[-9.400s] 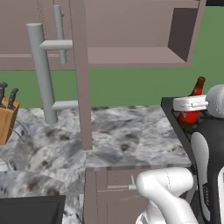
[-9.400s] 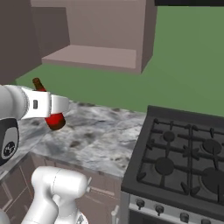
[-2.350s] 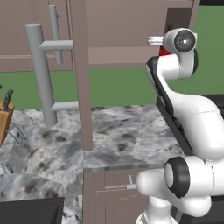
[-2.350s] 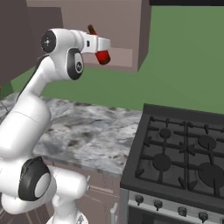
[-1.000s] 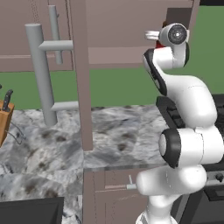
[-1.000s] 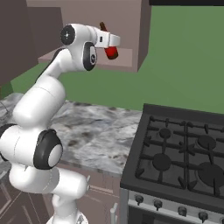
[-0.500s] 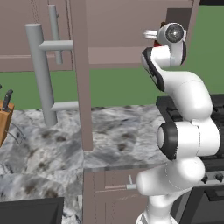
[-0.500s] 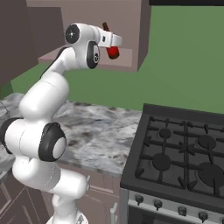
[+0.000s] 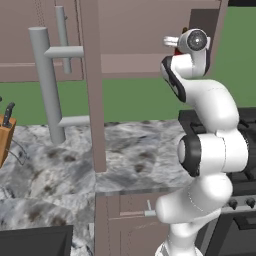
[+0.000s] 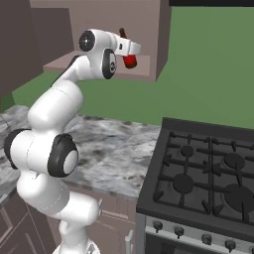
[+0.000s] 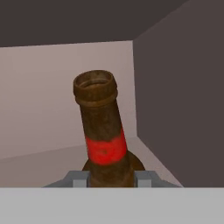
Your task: Sort all alcoholic drinks to one cabinet, and non-alcoholic drinks to the other.
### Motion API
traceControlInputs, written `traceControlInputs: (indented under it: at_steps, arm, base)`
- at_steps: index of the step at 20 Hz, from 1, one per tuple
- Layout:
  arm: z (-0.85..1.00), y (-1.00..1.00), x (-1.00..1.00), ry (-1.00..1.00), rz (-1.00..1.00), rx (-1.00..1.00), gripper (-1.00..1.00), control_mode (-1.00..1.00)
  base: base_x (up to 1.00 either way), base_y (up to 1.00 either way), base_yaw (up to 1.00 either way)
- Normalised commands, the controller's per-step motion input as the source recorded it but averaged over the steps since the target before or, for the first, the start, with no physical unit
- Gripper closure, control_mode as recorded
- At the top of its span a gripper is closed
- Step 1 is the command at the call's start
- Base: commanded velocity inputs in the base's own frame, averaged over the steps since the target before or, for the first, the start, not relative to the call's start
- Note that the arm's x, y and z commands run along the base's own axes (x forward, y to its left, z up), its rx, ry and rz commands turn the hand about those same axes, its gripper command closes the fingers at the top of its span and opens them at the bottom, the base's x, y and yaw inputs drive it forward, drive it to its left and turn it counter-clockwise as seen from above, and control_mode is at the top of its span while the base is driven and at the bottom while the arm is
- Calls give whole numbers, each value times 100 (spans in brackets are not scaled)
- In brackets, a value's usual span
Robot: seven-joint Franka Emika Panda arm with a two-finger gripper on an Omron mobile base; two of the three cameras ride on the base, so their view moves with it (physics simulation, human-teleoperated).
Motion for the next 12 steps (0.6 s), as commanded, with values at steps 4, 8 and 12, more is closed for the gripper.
traceControlInputs:
  at_steps: [4,8,12]
  arm:
    - [-14,-4,22,0,0,1,100,-100]
    - [-13,-3,23,0,0,1,100,-100]
    - [-12,0,20,0,0,1,100,-100]
  base:
    - [0,0,0]
    - [0,0,0]
    - [0,0,0]
